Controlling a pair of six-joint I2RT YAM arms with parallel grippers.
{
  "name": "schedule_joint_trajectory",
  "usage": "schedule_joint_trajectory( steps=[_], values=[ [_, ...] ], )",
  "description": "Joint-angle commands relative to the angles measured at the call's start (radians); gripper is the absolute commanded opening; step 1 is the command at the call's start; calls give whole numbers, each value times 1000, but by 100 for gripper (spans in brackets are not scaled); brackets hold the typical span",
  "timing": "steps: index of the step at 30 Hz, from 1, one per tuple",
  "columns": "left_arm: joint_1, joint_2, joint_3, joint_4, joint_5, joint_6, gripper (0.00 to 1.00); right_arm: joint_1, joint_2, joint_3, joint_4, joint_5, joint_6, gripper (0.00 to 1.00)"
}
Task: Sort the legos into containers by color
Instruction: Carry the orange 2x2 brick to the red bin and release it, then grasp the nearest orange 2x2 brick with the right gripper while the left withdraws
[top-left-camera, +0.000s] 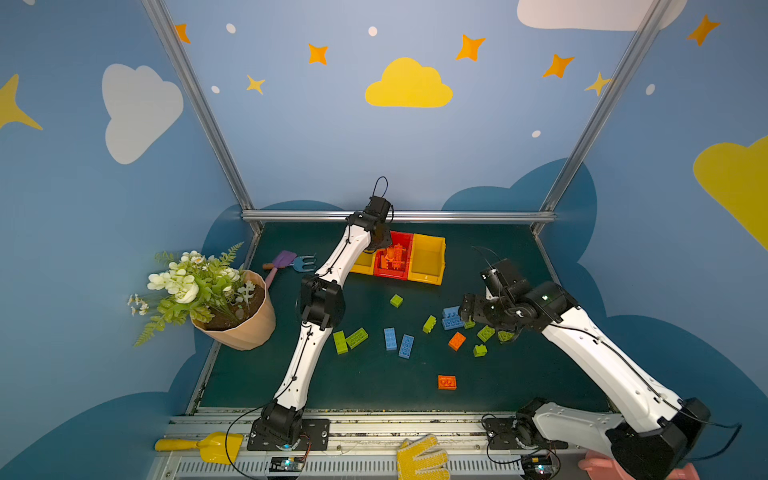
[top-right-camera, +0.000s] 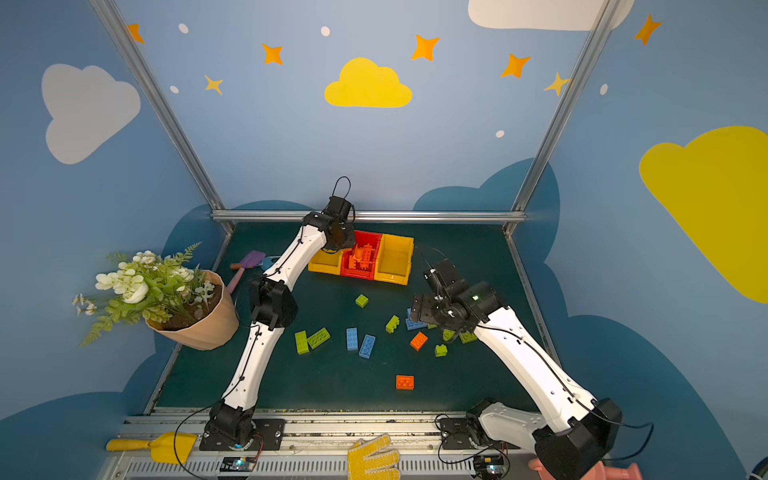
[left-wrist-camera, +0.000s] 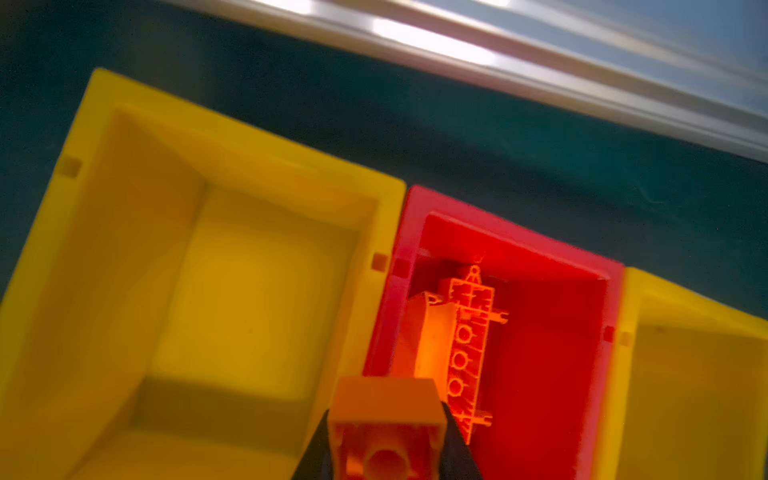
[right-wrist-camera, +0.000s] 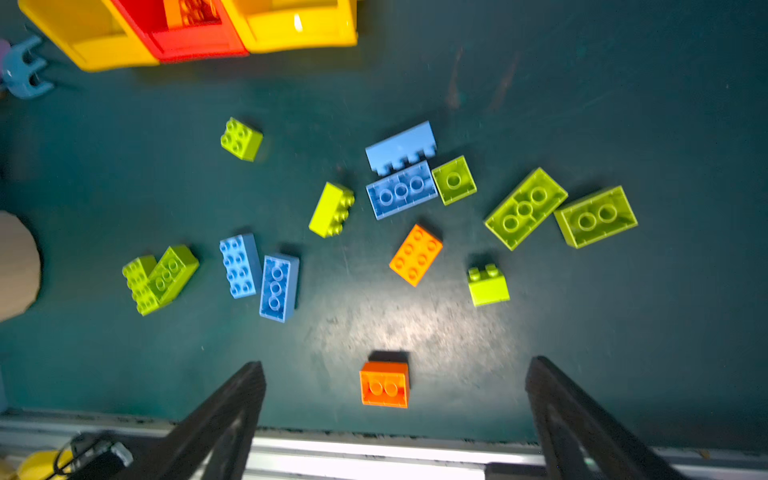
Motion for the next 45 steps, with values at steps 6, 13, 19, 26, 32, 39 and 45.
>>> schedule_joint_trajectory(
  steps=[6,13,19,26,32,39,45],
  values=[
    [-16,34,24,84,105,4,19,-23,144,119,21,-32,-52,96],
    [-17,42,23,92,128,-4,81,-28,211,179,19,-53,-80,96],
    [-20,-33,4,39,128,-38,100,-28,210,148,-9,-67,-72,96],
    [-61,-362,-403,89,-5,-56,100,14,209,86,-177,2,-47,96],
    [-132,-818,-1011,228,-144,-160,100,133,98,-104,-145,-58,10,96],
    [-239,-1360,-1575,191,-279,-372,100,314,-55,-347,-29,-101,160,95],
    [-276,-1777,-1872,120,-311,-515,100,464,-19,-414,79,-81,283,93]
  ],
)
